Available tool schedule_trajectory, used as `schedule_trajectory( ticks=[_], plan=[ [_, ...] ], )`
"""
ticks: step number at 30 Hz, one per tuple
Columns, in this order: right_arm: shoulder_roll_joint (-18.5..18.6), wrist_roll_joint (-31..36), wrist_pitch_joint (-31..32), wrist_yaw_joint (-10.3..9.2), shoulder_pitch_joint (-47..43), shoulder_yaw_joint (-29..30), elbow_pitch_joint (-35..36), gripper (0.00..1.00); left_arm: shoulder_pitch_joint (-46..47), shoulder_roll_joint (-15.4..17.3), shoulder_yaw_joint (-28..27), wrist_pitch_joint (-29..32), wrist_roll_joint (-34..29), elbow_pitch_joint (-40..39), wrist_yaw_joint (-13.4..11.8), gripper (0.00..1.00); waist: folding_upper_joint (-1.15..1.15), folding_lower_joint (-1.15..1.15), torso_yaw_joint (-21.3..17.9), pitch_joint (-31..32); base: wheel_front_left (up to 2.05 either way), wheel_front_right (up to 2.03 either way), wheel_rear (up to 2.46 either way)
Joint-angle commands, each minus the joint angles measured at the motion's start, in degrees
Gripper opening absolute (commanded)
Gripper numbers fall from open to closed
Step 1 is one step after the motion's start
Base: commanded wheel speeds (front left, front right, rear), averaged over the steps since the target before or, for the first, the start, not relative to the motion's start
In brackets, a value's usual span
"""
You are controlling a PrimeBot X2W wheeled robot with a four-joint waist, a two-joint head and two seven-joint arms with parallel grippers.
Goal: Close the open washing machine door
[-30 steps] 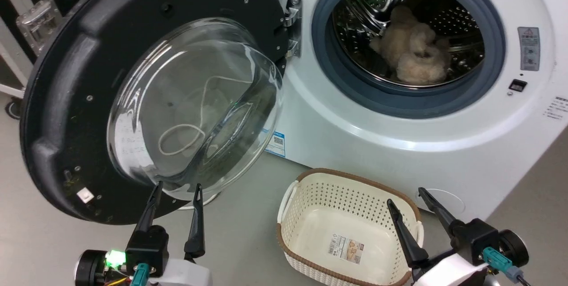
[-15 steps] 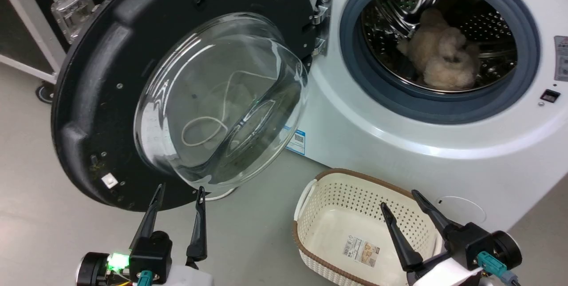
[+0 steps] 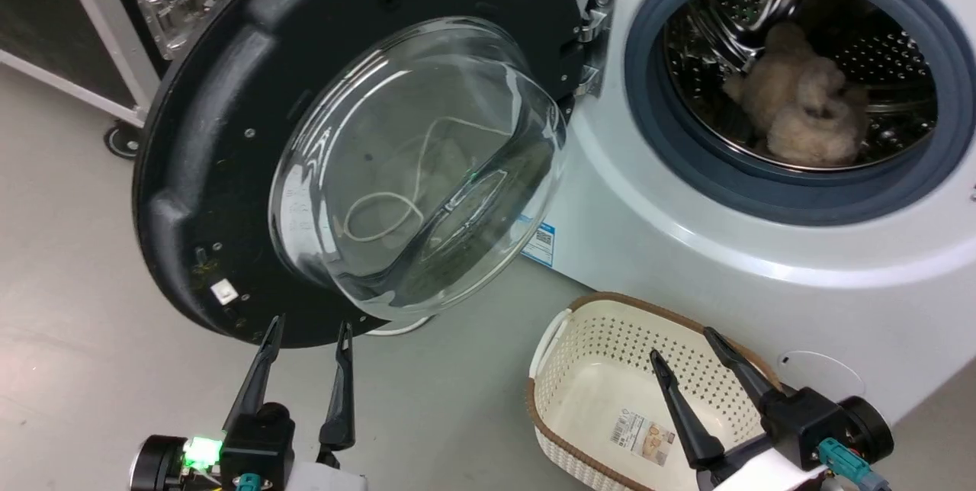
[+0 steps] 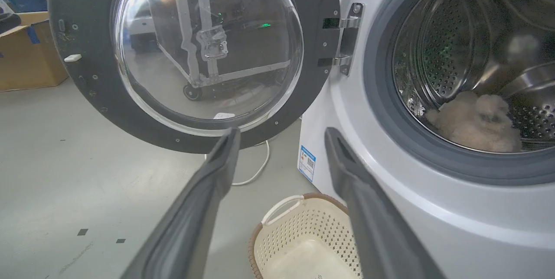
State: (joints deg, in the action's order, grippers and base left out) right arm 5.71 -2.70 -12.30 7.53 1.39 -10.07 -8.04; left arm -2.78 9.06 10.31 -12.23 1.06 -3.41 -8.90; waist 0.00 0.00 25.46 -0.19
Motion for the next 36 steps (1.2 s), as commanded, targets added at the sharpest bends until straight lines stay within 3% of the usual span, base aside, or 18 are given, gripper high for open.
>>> schedule_trajectory(
  ticks=[1,2,5,7,10,14,17,25,36],
  plan=[
    [0.39,-0.48,-0.58,-0.04,-0.03,-0.33,-0.24,1.0,-0.91,0.29,0.21,-0.65,0.64,-0.32,-0.15,0.1,0.0,0.0,0.54,-0.02,0.0,0.0,0.0],
    [0.39,-0.49,-0.7,-0.04,-0.13,-0.39,-0.27,1.0,-0.92,0.27,0.17,-0.77,0.93,-0.49,-0.06,0.0,0.0,0.0,0.78,-0.02,0.0,0.0,0.0],
    [0.35,-0.52,-1.06,-0.04,-0.33,-0.44,-0.3,1.0,-0.52,0.23,-0.61,-1.13,1.86,-1.95,0.06,0.0,0.0,0.0,1.53,-0.21,0.0,0.0,0.0],
    [0.45,-0.49,-1.54,-0.04,-0.51,-0.08,-0.01,1.0,1.45,-1.19,-4.51,-1.6,5.5,-8.63,0.45,0.0,0.0,0.0,2.55,-0.95,0.0,0.0,0.0],
    [0.68,-0.44,-1.9,-0.04,-0.82,0.7,0.41,1.0,3.53,-0.15,-8.67,-1.96,7.08,-12.48,2.15,0.0,0.0,0.0,3.27,-1.67,0.0,0.0,0.0],
    [0.79,-0.2,-2.38,-0.04,-1.69,2.0,0.99,1.0,7.85,1.61,-14.79,-2.44,12.5,-11.51,5.58,0.0,0.0,0.0,4.17,-2.53,0.0,0.0,0.0],
    [0.85,0.12,-2.7,-0.04,-1.71,2.13,1.53,1.0,12.02,2.69,-20.13,-2.04,19.76,-8.71,6.75,0.0,0.0,0.0,3.45,-3.79,0.0,0.0,0.0],
    [2.12,-0.21,-2.61,-0.04,0.08,2.61,2.57,1.0,23.2,8.49,-31.43,10.89,39.38,2.78,8.7,0.0,0.0,0.0,-0.81,-7.12,0.0,0.0,0.0],
    [2.97,-0.99,-2.63,-0.04,0.81,2.82,2.29,1.0,29.78,11.81,-34.12,34.46,57.41,18.72,6.88,0.0,0.0,0.0,-3.75,-8.25,0.0,0.0,0.0]
  ],
)
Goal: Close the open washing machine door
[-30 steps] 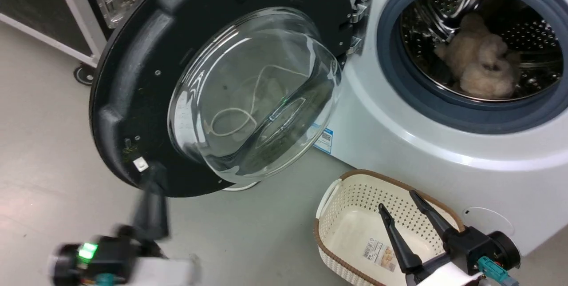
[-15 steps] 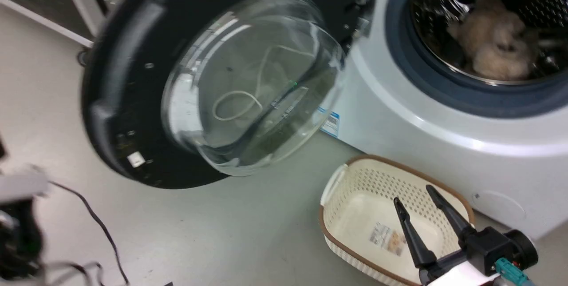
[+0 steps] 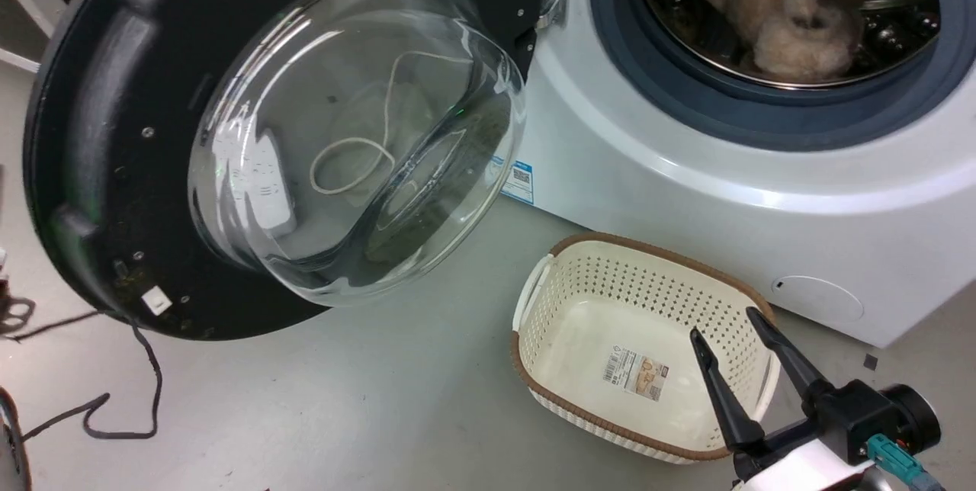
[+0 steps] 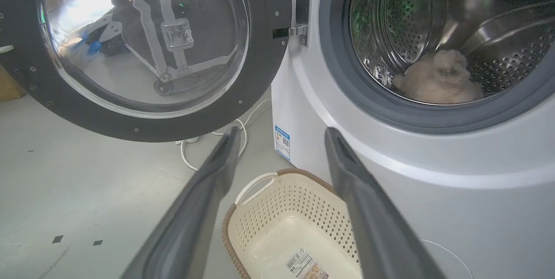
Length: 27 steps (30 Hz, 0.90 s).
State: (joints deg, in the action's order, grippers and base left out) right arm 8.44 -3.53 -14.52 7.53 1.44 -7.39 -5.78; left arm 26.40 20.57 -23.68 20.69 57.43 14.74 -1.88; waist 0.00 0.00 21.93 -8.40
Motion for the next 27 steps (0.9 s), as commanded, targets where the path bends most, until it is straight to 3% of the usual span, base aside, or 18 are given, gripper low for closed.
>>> schedule_trajectory(
  ticks=[1,8,16,27],
  plan=[
    [0.23,-0.15,-0.41,-0.04,0.76,0.14,0.04,1.0,0.6,0.29,-0.13,1.53,1.04,0.58,-0.14,0.0,0.0,0.0,-0.23,-0.04,0.0,0.0,0.0],
    [-0.4,0.03,-0.43,-0.04,0.65,0.69,-0.34,1.0,-0.83,-1.73,-1.03,11.69,10.6,-0.56,1.5,0.0,0.0,0.0,-0.9,0.83,0.0,0.0,0.0],
    [-1.82,0.32,-0.45,-0.04,0.05,2.15,-1.3,1.0,-9.62,-5.07,0.98,23.51,19.02,-9.98,3.82,0.0,0.0,0.0,-1.12,3.56,0.0,0.0,0.0],
    [-3.34,1.51,-0.47,-0.04,0.05,4.28,-1.75,1.0,-24.36,-14.53,10.31,29.62,20.96,-24.97,2.58,0.0,0.0,0.0,-5.21,6.98,0.0,0.0,0.0]
  ],
)
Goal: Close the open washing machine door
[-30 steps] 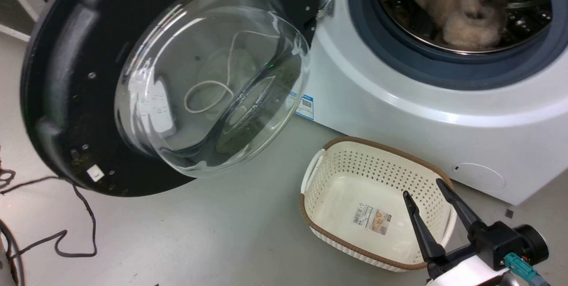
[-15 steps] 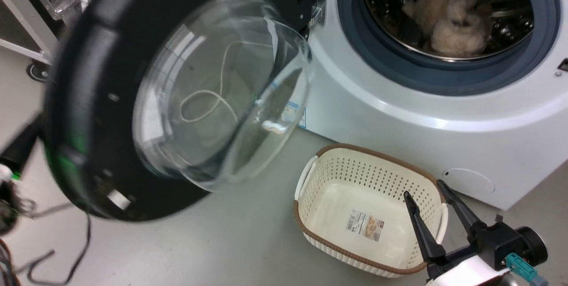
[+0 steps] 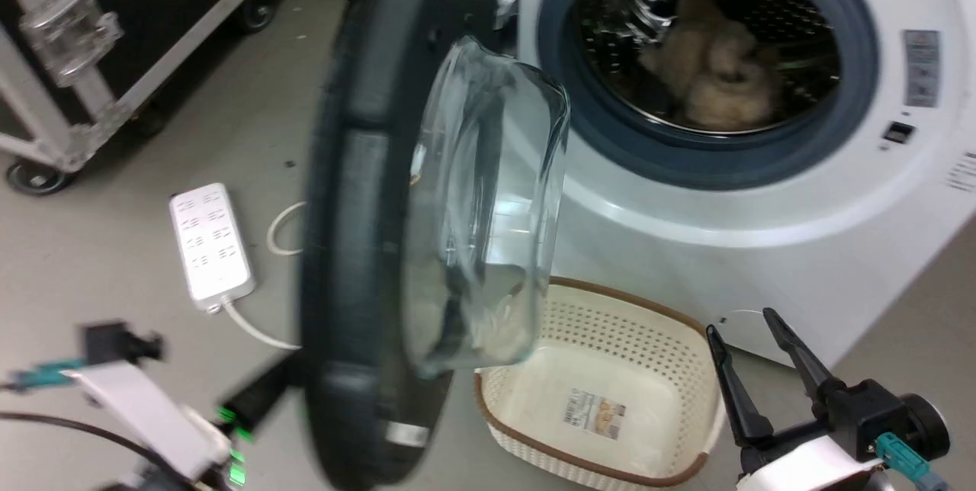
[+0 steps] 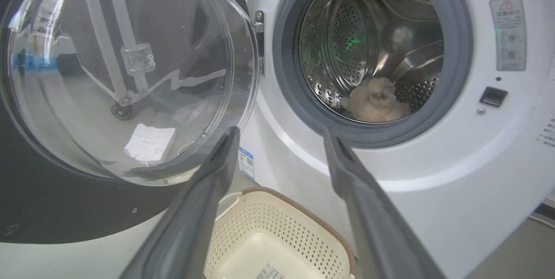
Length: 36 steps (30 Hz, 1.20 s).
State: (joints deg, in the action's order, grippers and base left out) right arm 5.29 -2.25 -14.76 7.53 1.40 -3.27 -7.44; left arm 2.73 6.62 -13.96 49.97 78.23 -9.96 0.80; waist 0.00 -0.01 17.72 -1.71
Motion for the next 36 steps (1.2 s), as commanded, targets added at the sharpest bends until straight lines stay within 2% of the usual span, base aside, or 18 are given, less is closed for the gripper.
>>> schedule_trajectory(
  ticks=[1,6,10,17,22,28,34,36],
  plan=[
    [-0.2,0.37,-0.23,-0.04,0.12,0.31,-0.04,1.0,-1.85,-1.3,1.88,0.22,0.04,-1.32,-0.17,0.0,0.0,0.01,-1.75,0.26,0.0,0.0,0.0],
    [0.05,0.78,-0.19,-0.04,0.49,0.92,0.2,1.0,-5.35,-3.26,8.03,-2.35,0.88,-2.62,0.51,0.0,0.0,0.01,-6.59,-0.64,0.0,0.0,0.0],
    [0.55,0.64,-0.1,-0.04,1.11,0.91,0.29,1.0,-6.42,-3.68,13.64,-7.67,2.45,-0.25,0.69,0.0,0.0,0.01,-11.66,-2.32,0.0,0.0,0.0],
    [1.3,-0.19,-0.11,-0.04,2.58,0.79,-0.07,1.0,-3.53,-3.72,23.08,-19.31,6.0,5.47,3.01,0.0,0.0,0.01,-21.71,-6.05,0.0,0.0,0.0],
    [1.36,-0.84,-0.16,-0.04,3.4,0.83,-0.75,1.0,2.12,-3.73,27.77,-27.44,8.25,10.56,3.99,0.0,0.0,0.01,-27.88,-8.49,0.0,0.0,0.0],
    [1.0,-1.64,-0.21,-0.04,4.49,0.3,-1.81,1.0,12.41,-3.73,32.26,-36.67,14.84,17.52,4.8,0.0,0.0,0.01,-33.36,-10.91,0.0,0.0,0.0],
    [0.16,-2.28,-0.22,-0.04,5.76,-0.16,-1.93,1.0,23.34,-3.74,36.91,-44.93,18.12,25.79,5.53,0.0,0.0,0.01,-36.48,-12.61,0.0,0.0,0.0],
    [-0.18,-2.29,-0.23,-0.04,5.98,-0.55,-1.98,1.0,27.0,-3.74,37.91,-49.17,16.85,29.44,5.66,0.0,0.0,0.01,-37.15,-12.85,0.0,0.0,0.0]
  ],
)
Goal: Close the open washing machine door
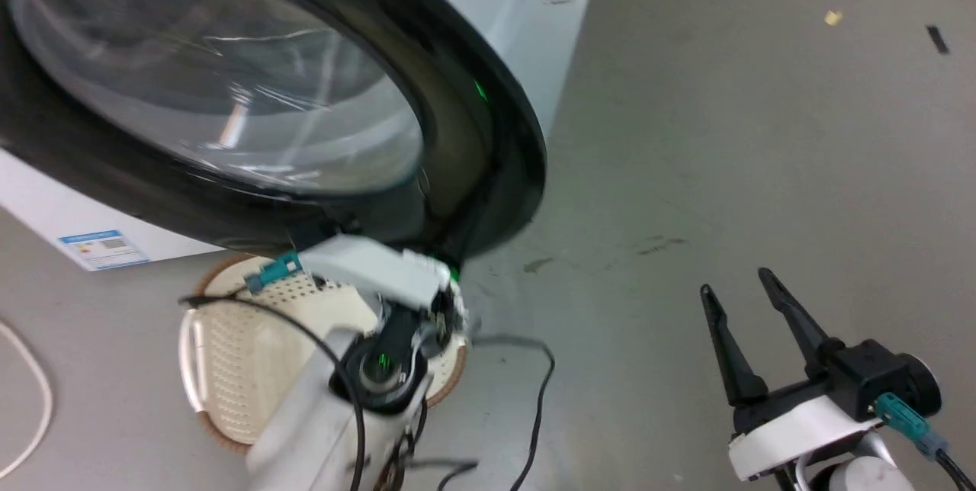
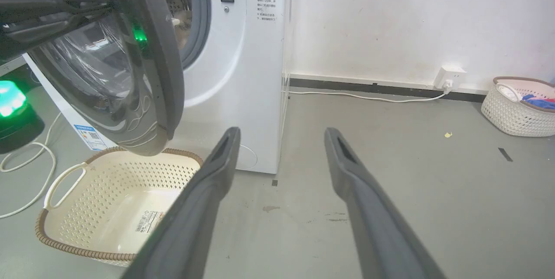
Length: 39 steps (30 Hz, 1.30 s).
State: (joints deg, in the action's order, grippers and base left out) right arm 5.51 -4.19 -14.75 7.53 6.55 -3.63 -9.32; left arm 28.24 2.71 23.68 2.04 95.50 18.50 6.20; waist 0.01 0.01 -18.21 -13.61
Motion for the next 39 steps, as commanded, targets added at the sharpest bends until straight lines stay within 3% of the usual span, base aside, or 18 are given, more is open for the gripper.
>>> schedule_trajectory(
  ticks=[1,6,11,12,13,14,15,18,22,24,28,31,35,39],
  plan=[
    [-0.58,-0.36,-0.24,-0.04,0.91,-0.33,-0.17,1.0,3.03,0.17,0.89,-3.08,-0.64,2.6,0.34,0.0,-0.01,-0.01,-1.44,-0.98,0.0,0.0,0.0],
    [-1.02,-0.58,-0.24,-0.04,0.77,0.02,-0.45,1.0,7.84,0.17,3.83,-8.89,1.95,7.59,0.95,0.0,-0.01,-0.01,-0.96,-0.42,0.0,0.0,0.0],
    [-1.04,-0.32,-0.24,-0.04,0.08,0.2,0.04,1.0,6.08,0.76,4.1,-9.05,2.93,7.27,1.24,0.0,-0.01,-0.01,1.25,1.73,0.0,0.0,0.0],
    [-0.88,-0.26,-0.24,-0.04,-0.41,0.8,0.36,1.0,3.29,1.95,3.63,-8.19,2.9,4.69,1.26,0.15,-0.01,-0.01,2.75,3.07,0.0,0.0,0.0],
    [-0.88,-0.26,-0.24,-0.04,-0.41,0.8,0.36,1.0,3.29,1.95,3.63,-8.19,2.9,4.69,1.26,0.15,-0.01,-0.01,2.75,3.07,0.0,0.0,0.0],
    [-0.72,-0.25,-0.24,-0.04,-0.71,1.0,0.45,1.0,1.6,2.72,3.57,-7.4,2.84,2.77,1.26,0.67,-0.01,-0.01,3.48,3.75,0.0,0.0,0.0],
    [-0.36,-0.15,-0.24,-0.04,-1.49,1.1,0.53,1.0,-2.65,4.36,3.46,-5.52,2.83,-2.85,1.27,1.0,-0.01,-0.01,5.02,5.49,0.0,0.0,0.0],
    [-0.13,-0.15,-0.25,-0.04,-2.38,1.24,0.78,1.0,-7.57,6.71,3.11,-4.46,1.94,-8.63,1.27,1.0,-0.01,-0.01,6.66,7.26,0.0,0.0,0.0],
    [0.38,-0.27,-0.25,-0.04,-4.4,1.76,1.8,1.0,-15.77,12.39,3.57,-7.46,-5.79,-16.33,1.27,1.0,-0.01,-0.01,10.42,10.0,0.0,0.0,0.0],
    [0.72,-0.35,-0.25,-0.04,-5.39,1.75,2.14,1.0,-18.23,14.95,4.48,-10.05,-10.9,-17.72,1.28,1.0,-0.01,-0.01,12.48,11.04,0.0,0.0,0.0],
    [1.16,-0.11,-0.25,-0.04,-6.71,0.92,2.59,1.0,-20.41,19.13,5.21,-16.04,-27.0,-15.19,0.66,1.0,-0.01,-0.01,15.57,12.67,0.0,0.0,0.0],
    [0.99,-0.14,-0.25,-0.04,-7.25,0.64,3.23,1.0,-21.11,19.46,3.04,-16.95,-41.32,-14.0,-2.87,1.0,-0.01,-0.01,17.21,13.19,0.0,0.0,0.0],
    [0.74,-0.05,-0.25,-0.04,-7.89,0.55,3.76,1.0,-23.71,17.12,-3.01,-17.01,-61.7,-16.4,-9.84,1.0,-0.01,-0.01,19.0,13.22,0.0,0.0,0.0],
    [0.54,0.03,-0.25,-0.04,-8.29,0.35,3.72,1.0,-27.53,14.11,-7.6,-17.02,-74.85,-19.2,-13.28,1.0,-0.01,-0.01,19.95,13.09,0.0,0.0,0.0]
  ],
)
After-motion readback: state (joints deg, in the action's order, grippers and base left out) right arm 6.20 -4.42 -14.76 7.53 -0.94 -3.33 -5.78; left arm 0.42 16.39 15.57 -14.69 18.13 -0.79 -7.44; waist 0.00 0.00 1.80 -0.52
